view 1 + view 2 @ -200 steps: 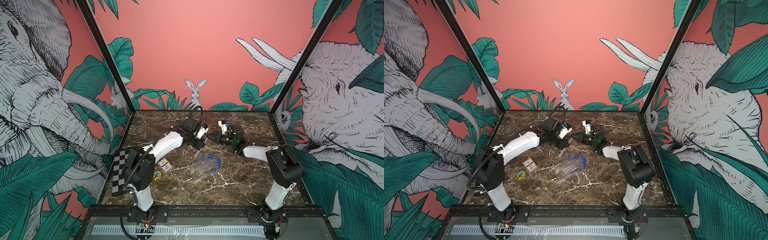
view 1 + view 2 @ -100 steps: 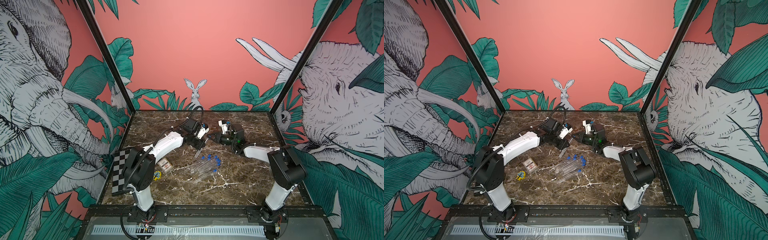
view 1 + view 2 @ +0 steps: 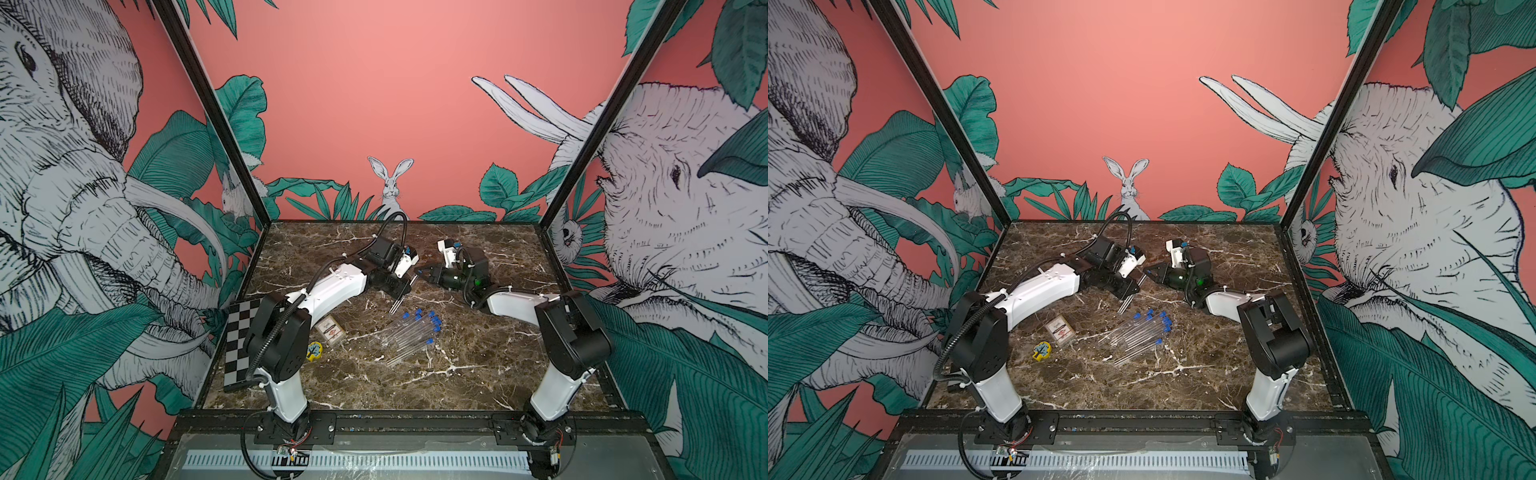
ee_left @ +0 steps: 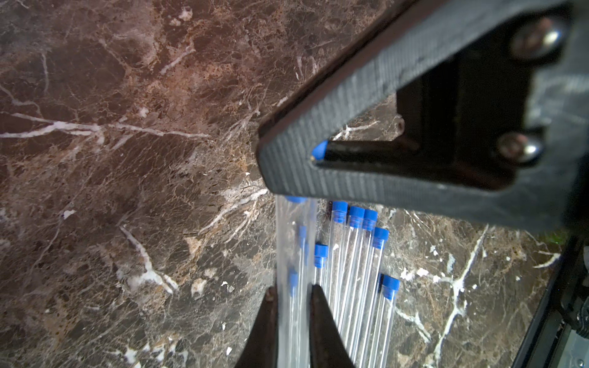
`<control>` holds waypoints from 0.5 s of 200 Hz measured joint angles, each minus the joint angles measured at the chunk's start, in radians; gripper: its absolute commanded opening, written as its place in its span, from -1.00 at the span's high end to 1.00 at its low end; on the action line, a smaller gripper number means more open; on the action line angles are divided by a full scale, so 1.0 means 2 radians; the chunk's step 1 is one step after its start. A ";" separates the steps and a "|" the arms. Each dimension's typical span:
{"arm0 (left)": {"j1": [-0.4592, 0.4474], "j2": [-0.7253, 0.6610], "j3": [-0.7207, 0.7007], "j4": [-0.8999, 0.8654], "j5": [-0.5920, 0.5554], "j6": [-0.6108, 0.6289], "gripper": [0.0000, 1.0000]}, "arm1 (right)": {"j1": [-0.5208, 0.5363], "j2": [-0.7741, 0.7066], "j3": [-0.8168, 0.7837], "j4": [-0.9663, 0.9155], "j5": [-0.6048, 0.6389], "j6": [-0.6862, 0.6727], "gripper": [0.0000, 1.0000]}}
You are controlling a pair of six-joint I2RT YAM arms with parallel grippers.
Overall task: Remove stoppers from test tubes
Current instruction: Open the stopper on the test tube.
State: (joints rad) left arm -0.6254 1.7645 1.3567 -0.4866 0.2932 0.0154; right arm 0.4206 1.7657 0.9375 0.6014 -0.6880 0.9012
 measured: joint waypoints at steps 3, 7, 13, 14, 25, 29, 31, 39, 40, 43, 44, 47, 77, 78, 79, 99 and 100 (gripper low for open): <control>0.000 0.000 0.000 0.000 0.000 0.000 0.94 | 0.000 0.000 0.000 0.000 0.000 0.000 0.93; 0.000 0.000 0.000 0.000 0.000 0.001 0.94 | 0.000 0.000 0.000 0.000 0.000 0.000 0.93; 0.000 0.000 -0.001 0.000 0.000 0.002 0.94 | 0.000 0.000 0.000 0.000 0.000 0.001 0.92; 0.000 0.000 -0.001 0.000 0.000 0.002 0.94 | 0.000 0.000 0.000 0.000 0.000 0.001 0.92; 0.000 0.000 -0.002 0.000 0.000 0.002 0.94 | 0.000 0.000 0.000 0.000 0.000 0.003 0.93; 0.000 0.000 -0.002 0.000 0.000 0.002 0.94 | 0.000 0.000 0.000 0.001 0.001 0.003 0.92; 0.000 0.000 -0.002 0.000 0.000 0.002 0.94 | 0.000 0.000 0.000 0.001 0.001 0.003 0.93; 0.000 0.000 -0.003 0.001 0.001 0.002 0.94 | 0.000 0.000 -0.001 0.001 0.001 0.004 0.92; 0.000 0.000 -0.003 0.001 0.001 0.002 0.94 | 0.000 0.000 -0.001 0.001 0.001 0.004 0.92; 0.000 0.000 -0.003 0.001 0.001 0.002 0.94 | 0.000 0.000 -0.001 0.001 0.001 0.004 0.92; 0.000 0.000 -0.003 0.001 0.001 0.002 0.94 | 0.000 0.000 -0.001 0.001 0.001 0.004 0.92; 0.000 0.000 -0.003 0.001 0.000 0.002 0.94 | 0.000 0.000 -0.001 0.001 0.001 0.004 0.92; 0.000 -0.001 -0.004 0.005 0.002 0.006 0.94 | 0.000 -0.009 -0.001 -0.010 0.010 -0.007 0.91; 0.000 -0.001 -0.004 0.005 0.002 0.006 0.94 | 0.000 -0.010 -0.001 -0.011 0.010 -0.007 0.91; 0.000 -0.002 -0.004 0.005 0.002 0.006 0.94 | 0.000 -0.010 -0.001 -0.012 0.010 -0.008 0.91; 0.000 -0.006 -0.006 0.008 0.005 0.008 0.94 | 0.000 -0.019 -0.001 -0.020 0.012 -0.012 0.90; 0.000 -0.006 -0.006 0.008 0.005 0.008 0.94 | 0.000 -0.019 -0.001 -0.020 0.012 -0.012 0.90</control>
State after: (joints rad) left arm -0.6262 1.7515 1.3449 -0.4709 0.3027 0.0307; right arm 0.4206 1.7271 0.9352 0.5617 -0.6632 0.8776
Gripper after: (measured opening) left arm 0.145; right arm 0.138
